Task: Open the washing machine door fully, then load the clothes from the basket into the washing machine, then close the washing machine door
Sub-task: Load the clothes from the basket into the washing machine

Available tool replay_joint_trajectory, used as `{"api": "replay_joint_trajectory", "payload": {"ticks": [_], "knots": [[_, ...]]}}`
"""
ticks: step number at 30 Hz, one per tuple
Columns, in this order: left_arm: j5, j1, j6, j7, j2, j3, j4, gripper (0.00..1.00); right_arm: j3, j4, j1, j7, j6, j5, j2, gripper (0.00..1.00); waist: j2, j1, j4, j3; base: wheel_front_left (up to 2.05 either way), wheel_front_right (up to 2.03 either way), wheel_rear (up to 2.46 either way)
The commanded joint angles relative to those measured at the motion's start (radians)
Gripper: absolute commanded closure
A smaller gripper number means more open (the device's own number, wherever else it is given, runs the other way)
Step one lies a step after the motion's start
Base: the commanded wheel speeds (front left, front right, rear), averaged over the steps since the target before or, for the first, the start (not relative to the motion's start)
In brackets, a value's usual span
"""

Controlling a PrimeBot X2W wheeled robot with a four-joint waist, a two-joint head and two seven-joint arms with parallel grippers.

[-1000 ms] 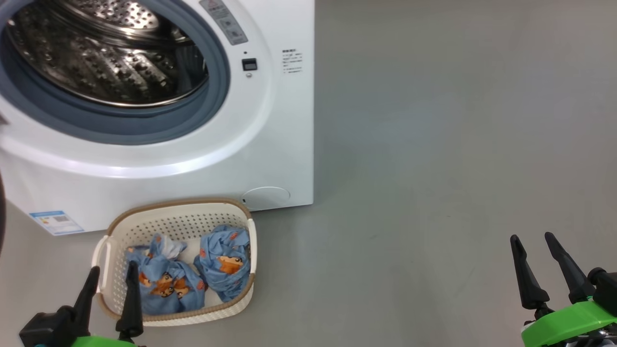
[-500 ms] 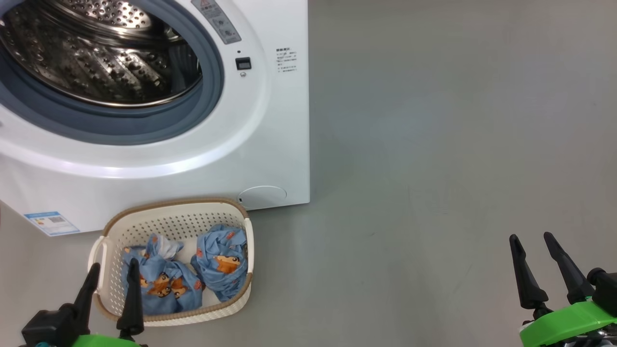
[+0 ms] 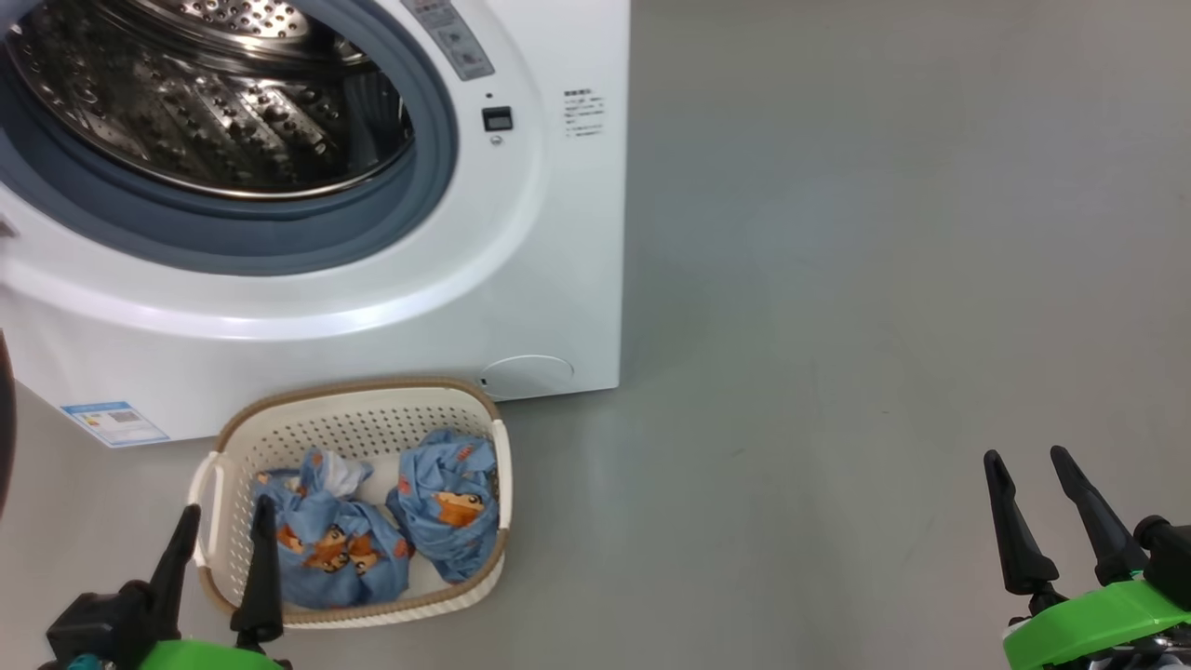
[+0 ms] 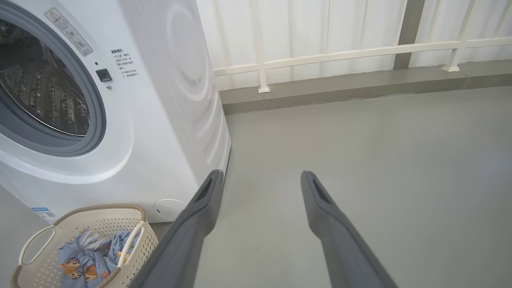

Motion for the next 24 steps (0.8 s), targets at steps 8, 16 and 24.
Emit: {"api": "replay_joint_trajectory", "payload": {"ticks": [8, 16, 24], "knots": [[0.02, -0.067, -0.002, -0.005, 0.044, 0.036, -0.03, 0.0, 0.023, -0.029, -0.026, -0.012, 0.003, -0.003, -0.013, 0.0, 0.0, 0.0, 0.001, 0.019, 0.04, -1.71, 1.67], [0.036, -0.071, -0.002, -0.005, 0.033, 0.031, -0.03, 0.0, 0.027, -0.026, -0.028, -0.012, 0.003, -0.002, -0.007, 0.0, 0.0, 0.0, 0.002, 0.019, -0.15, -0.4, 0.55], [0.032, -0.064, -0.002, -0.005, 0.019, 0.027, -0.02, 0.0, 0.034, -0.029, -0.028, -0.012, 0.003, -0.002, 0.0, 0.0, 0.0, 0.0, 0.0, 0.027, 0.0, 0.0, 0.0]]}}
